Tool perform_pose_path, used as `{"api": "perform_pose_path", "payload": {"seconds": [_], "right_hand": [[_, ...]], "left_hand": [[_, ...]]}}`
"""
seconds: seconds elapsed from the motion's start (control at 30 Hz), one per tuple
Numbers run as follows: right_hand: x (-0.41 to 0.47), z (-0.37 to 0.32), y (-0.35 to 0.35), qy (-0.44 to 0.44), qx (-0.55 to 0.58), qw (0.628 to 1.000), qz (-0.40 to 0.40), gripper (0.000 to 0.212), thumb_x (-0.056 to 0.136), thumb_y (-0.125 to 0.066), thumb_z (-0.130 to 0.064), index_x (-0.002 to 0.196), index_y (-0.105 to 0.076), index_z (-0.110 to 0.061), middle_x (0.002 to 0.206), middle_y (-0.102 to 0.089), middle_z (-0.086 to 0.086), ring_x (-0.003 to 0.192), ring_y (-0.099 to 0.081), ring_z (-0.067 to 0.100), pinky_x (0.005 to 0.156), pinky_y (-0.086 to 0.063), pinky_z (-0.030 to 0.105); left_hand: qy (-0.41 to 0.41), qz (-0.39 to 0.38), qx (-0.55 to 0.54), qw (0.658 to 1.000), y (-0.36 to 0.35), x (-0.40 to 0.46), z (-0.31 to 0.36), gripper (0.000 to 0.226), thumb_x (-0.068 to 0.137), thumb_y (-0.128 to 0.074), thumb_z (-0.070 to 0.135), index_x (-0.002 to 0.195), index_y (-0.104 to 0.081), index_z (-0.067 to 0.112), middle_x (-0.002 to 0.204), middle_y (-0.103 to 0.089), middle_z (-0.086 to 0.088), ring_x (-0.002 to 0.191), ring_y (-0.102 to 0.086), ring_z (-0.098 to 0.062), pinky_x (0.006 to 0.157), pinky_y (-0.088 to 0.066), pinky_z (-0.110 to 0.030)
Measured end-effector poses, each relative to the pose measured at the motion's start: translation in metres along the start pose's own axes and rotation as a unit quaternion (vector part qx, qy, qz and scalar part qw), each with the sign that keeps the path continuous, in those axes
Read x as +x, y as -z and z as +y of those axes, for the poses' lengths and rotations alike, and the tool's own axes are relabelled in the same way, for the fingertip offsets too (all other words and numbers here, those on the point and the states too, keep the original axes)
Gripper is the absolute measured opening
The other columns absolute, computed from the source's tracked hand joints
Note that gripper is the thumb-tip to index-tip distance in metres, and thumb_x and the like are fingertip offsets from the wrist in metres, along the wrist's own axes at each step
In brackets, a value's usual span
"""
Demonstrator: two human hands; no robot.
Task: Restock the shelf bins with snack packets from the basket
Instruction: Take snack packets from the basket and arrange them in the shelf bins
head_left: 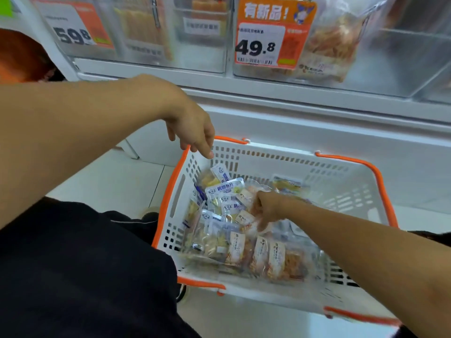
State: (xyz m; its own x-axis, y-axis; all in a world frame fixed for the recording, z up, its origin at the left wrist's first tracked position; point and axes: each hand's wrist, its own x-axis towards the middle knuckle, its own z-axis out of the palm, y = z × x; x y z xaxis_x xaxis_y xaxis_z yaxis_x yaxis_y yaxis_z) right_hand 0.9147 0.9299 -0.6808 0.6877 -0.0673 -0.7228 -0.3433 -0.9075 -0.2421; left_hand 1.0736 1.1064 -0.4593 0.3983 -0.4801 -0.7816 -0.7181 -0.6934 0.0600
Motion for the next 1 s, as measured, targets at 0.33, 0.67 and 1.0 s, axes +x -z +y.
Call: {"api": "perform_pose_path", "payload": {"seconds": [0.33,0.67,1.0], "right_hand": [[-0.029,0.025,0.046,0.028,0.181,0.981,-0.059,0.027,0.086,-0.075,-0.011,0.070,-0.055,-0.015,0.076,-0.056,0.004,0.068,-0.058,0.018,0.063,-0.056,0.029],[-0.212,0.033,0.239,0.198,0.455,0.862,0.108,0.014,0.084,-0.066,-0.018,0.095,-0.061,-0.011,0.080,-0.062,0.008,0.069,-0.061,0.018,0.059,-0.056,0.023],[-0.251,0.040,0.258,0.256,0.531,0.768,0.252,0.026,0.095,-0.061,-0.019,0.118,-0.068,-0.012,0.101,-0.073,0.004,0.087,-0.071,0.018,0.055,-0.057,0.024]], "left_hand": [[-0.017,-0.007,0.013,1.000,0.008,0.010,0.025,0.047,0.089,-0.062,0.051,0.128,-0.054,0.025,0.097,-0.060,0.010,0.093,-0.061,-0.014,0.102,-0.048,-0.045],[-0.261,0.116,-0.423,0.860,0.046,-0.029,0.093,0.015,0.085,-0.074,0.021,0.099,-0.072,0.027,0.078,-0.068,0.000,0.055,-0.059,-0.009,0.043,-0.037,-0.018],[-0.349,0.209,-0.750,0.521,0.094,-0.041,0.164,0.021,0.097,-0.055,0.009,0.114,-0.061,-0.003,0.096,-0.073,-0.015,0.081,-0.075,-0.020,0.056,-0.056,-0.016]]}}
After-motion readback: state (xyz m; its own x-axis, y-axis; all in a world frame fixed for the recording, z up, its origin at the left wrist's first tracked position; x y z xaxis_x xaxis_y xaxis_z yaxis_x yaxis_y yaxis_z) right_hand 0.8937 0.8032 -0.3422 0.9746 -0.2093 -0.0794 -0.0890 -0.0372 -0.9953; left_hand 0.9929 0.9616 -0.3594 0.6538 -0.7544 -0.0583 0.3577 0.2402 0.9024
